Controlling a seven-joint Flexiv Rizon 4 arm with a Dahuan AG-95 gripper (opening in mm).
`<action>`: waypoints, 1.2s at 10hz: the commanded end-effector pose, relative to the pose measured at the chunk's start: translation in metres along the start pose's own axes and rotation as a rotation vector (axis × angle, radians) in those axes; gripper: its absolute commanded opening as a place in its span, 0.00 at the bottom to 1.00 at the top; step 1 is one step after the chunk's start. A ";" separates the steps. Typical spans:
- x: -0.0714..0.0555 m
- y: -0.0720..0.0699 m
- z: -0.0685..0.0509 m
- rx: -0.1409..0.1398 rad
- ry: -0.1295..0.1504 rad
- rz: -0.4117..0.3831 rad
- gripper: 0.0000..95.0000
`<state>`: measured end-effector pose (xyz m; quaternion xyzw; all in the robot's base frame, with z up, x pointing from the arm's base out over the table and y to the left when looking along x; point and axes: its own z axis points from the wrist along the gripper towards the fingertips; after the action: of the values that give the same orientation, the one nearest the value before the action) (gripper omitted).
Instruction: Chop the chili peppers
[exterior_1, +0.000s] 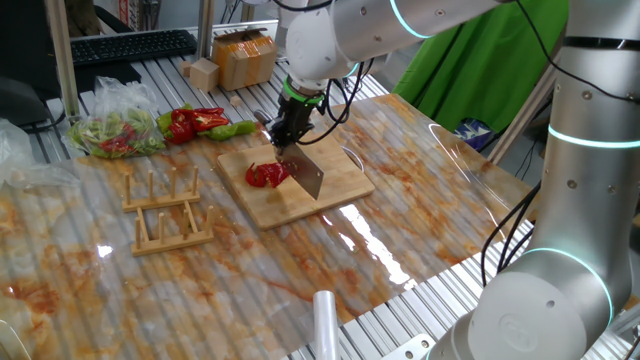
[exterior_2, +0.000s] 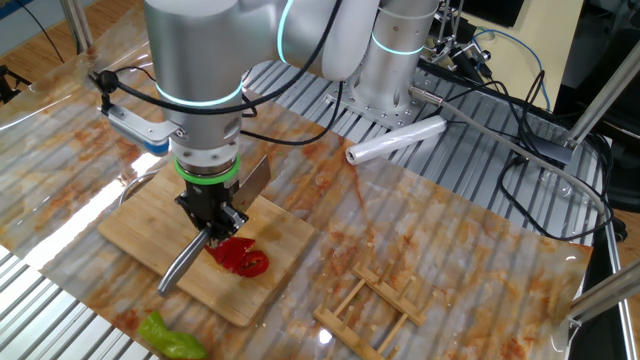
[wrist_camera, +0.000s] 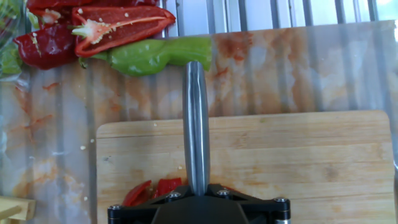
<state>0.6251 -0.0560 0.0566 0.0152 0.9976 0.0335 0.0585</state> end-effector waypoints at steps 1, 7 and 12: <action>-0.002 -0.004 0.019 -0.005 -0.020 -0.011 0.00; -0.002 -0.003 0.025 -0.026 -0.028 0.008 0.00; 0.005 0.000 0.032 -0.028 -0.058 0.009 0.00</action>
<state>0.6247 -0.0559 0.0384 0.0208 0.9949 0.0460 0.0875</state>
